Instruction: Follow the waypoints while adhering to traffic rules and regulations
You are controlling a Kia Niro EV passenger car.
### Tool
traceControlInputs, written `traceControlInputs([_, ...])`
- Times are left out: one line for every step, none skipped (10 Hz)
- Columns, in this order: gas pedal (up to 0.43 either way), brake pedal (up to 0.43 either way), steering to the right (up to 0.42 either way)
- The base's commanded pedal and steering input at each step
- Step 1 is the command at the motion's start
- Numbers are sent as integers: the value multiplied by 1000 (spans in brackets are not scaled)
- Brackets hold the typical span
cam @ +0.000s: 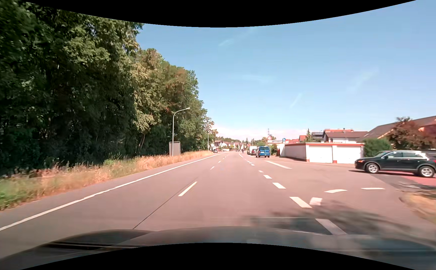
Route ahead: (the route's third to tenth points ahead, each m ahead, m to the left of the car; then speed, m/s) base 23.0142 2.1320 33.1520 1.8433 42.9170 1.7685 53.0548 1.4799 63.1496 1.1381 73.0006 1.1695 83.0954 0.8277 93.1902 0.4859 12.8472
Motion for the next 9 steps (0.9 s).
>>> traceControlInputs([0,0,-4])
traceControlInputs([0,0,-4])
traceControlInputs([0,0,-4])
traceControlInputs([0,0,-3])
traceControlInputs([0,0,-3])
traceControlInputs([0,0,-3])
traceControlInputs([0,0,-3])
traceControlInputs([0,0,-3])
traceControlInputs([0,0,-3])
